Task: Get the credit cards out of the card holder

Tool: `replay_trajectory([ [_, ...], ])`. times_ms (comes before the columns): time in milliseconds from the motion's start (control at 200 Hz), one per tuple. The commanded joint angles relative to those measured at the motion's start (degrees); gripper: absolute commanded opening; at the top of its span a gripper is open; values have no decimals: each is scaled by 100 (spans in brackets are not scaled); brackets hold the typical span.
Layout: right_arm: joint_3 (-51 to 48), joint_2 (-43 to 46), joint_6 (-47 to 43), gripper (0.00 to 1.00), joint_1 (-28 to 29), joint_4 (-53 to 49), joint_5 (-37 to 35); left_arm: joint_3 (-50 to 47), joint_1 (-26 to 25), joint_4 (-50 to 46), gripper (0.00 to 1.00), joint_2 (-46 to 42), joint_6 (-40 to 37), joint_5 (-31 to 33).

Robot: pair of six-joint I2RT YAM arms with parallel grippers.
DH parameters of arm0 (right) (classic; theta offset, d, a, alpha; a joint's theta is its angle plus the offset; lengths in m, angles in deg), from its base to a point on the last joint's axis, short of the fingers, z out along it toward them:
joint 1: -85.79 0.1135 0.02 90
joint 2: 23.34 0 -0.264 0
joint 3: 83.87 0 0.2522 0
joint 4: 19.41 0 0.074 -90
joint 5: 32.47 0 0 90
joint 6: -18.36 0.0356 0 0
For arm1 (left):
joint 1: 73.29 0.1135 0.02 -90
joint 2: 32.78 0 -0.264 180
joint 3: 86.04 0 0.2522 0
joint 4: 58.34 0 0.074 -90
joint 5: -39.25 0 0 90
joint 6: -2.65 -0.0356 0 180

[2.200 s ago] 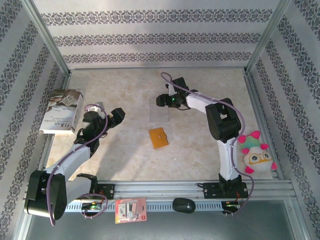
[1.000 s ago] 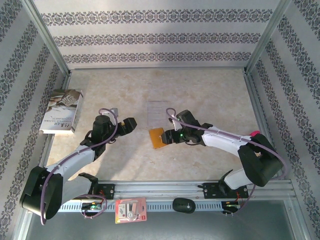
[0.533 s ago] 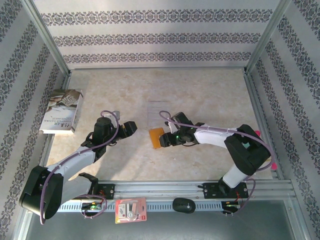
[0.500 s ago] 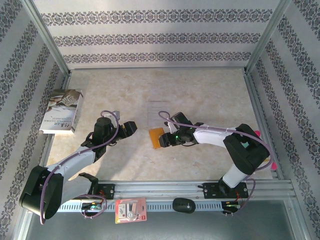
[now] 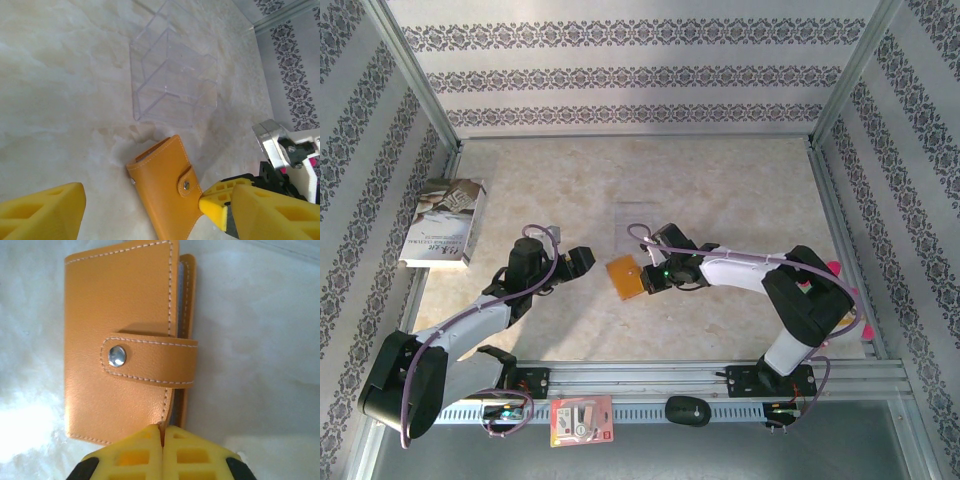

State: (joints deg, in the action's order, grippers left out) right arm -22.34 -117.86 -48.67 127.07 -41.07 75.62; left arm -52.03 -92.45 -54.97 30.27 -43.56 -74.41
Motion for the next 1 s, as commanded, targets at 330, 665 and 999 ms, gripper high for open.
replay_trajectory([
  [330,111,1414,184,0,26,99,258,-326,-121,1606,78,-98,644,-613],
  [665,485,1959,775,0,-541,1056,1022,-302,-120,3841,77,242,1169,-926],
  [999,418,2034,1659,0,-613,2511,1827,-111,-123,5116,67,535,1595,-1241],
])
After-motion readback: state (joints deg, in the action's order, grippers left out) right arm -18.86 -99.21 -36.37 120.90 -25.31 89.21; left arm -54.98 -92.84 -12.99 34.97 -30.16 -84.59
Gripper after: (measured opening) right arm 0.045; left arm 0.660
